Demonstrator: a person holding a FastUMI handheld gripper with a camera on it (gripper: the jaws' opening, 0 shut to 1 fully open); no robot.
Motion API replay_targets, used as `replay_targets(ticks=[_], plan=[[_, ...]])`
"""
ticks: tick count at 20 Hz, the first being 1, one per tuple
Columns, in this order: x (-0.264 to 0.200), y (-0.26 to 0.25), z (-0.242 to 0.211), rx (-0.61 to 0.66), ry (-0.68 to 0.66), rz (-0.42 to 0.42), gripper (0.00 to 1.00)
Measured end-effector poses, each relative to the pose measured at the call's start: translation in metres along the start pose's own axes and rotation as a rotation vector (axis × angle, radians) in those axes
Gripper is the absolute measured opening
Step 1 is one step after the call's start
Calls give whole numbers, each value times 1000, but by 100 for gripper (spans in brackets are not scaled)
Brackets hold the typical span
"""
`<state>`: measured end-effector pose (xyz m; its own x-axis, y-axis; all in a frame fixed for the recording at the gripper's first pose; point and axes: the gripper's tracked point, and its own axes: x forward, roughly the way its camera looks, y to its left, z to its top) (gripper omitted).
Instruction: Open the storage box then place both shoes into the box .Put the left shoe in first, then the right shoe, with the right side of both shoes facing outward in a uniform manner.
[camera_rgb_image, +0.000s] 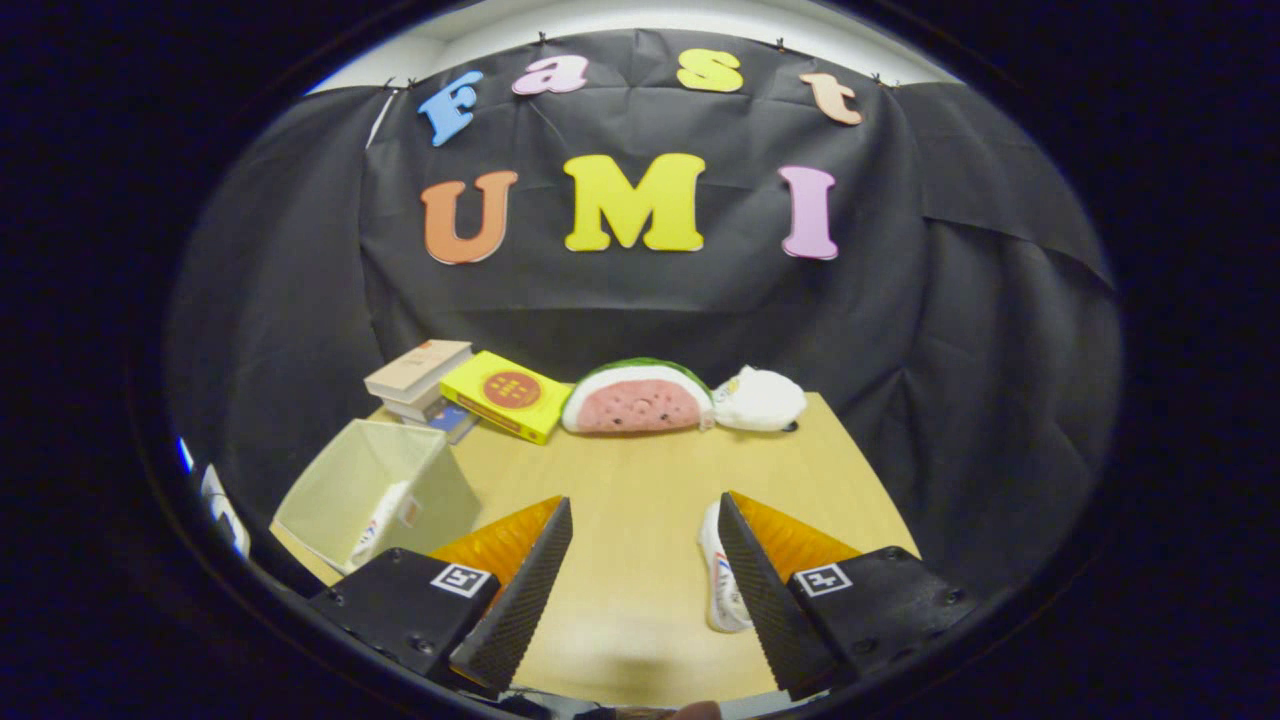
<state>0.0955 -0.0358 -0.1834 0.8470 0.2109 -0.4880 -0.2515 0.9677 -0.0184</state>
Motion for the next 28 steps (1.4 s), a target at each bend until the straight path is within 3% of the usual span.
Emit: replay_targets(ticks=[4,12,23,28], plan=[[38,-66,-48,-15,111,-54,95],[117,-109,-133,-12,324,-26,95],[166,-110,-161,72,482,37,94],[171,-106,-160,120,630,85,89]])
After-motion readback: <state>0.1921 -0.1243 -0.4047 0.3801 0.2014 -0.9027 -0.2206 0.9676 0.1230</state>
